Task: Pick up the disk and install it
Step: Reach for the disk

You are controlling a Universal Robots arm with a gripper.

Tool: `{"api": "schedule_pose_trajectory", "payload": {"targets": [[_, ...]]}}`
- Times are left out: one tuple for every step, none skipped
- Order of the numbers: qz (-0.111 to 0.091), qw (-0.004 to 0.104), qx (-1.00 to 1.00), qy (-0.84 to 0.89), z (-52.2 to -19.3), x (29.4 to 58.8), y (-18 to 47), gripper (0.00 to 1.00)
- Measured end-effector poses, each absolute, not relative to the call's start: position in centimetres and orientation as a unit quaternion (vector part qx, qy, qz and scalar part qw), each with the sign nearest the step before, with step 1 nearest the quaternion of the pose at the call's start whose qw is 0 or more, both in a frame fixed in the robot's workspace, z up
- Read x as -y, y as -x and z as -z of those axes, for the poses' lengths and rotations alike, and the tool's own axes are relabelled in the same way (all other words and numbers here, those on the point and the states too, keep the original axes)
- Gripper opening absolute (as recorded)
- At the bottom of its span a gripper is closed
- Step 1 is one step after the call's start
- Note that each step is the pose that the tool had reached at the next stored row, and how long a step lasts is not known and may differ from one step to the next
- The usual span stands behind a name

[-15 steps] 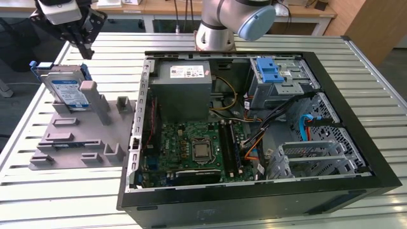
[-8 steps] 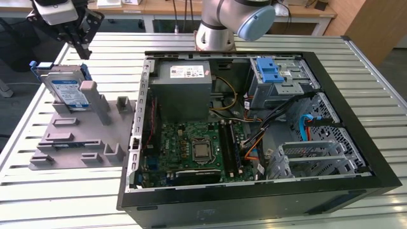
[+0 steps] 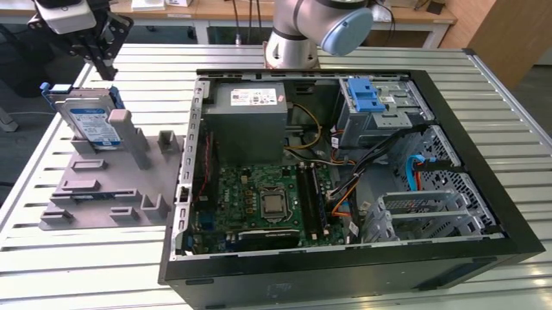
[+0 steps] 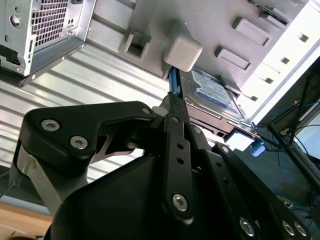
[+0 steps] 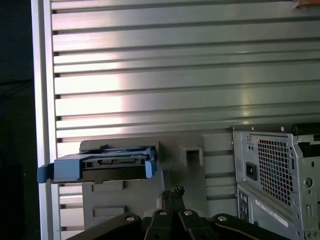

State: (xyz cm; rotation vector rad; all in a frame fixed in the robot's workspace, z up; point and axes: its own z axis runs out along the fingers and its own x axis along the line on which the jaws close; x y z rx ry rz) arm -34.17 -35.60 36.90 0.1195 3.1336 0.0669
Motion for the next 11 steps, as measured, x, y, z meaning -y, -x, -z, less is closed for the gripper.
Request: {"api": "schedule_pose_trajectory", "payload": {"targets": [[-0.021,0.002,-0.999,-0.038,-36.9,35.6,34.4,0.11],[-0.021,0.002,-0.999,-0.038,-36.9,35.5,34.6,0.11],[-0.021,0.002,-0.999,-0.038,-36.9,35.5,34.8,0.11],[-0.021,0.002,-0.999,-0.038,-36.9,35.5,35.0,0.11],[-0.021,0.002,-0.999,-0.038,-36.8,35.4,35.2,0.11],[-0.021,0.002,-0.999,-0.038,-36.8,35.4,35.4,0.11],[-0.021,0.002,-0.999,-0.038,-36.8,35.4,35.6,0.11],[-0.021,0.002,-0.999,-0.038,-36.8,35.4,35.7,0.11],[-0.021,0.002,-0.999,-0.038,-36.8,35.3,35.9,0.11],[-0.021,0.002,-0.999,-0.038,-36.8,35.3,36.0,0.11],[-0.021,0.002,-0.999,-0.038,-36.8,35.3,36.2,0.11]]}}
